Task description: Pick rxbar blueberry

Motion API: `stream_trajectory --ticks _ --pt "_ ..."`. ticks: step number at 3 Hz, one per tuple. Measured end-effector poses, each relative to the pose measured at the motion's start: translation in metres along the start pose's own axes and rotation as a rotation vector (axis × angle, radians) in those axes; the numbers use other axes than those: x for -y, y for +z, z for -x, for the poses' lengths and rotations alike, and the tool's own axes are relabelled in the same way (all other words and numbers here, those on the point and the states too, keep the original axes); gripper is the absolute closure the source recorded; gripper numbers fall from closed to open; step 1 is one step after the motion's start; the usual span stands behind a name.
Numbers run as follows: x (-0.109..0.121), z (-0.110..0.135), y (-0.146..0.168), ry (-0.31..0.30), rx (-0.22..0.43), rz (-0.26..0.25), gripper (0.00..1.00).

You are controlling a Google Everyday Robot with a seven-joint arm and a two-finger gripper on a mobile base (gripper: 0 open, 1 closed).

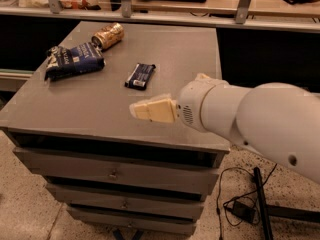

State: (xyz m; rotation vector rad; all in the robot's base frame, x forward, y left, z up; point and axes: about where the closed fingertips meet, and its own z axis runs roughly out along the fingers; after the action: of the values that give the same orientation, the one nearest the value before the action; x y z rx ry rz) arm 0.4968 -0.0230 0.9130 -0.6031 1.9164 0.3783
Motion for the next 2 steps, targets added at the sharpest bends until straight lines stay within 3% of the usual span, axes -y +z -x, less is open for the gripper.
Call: stream_trajectory --ticks 1,2 --pt "-0.011 0.0 0.031 -0.03 0.047 -0.002 0.0" --pt "-0.017 -0.011 0.047 -0.033 0.066 -0.041 0.0"
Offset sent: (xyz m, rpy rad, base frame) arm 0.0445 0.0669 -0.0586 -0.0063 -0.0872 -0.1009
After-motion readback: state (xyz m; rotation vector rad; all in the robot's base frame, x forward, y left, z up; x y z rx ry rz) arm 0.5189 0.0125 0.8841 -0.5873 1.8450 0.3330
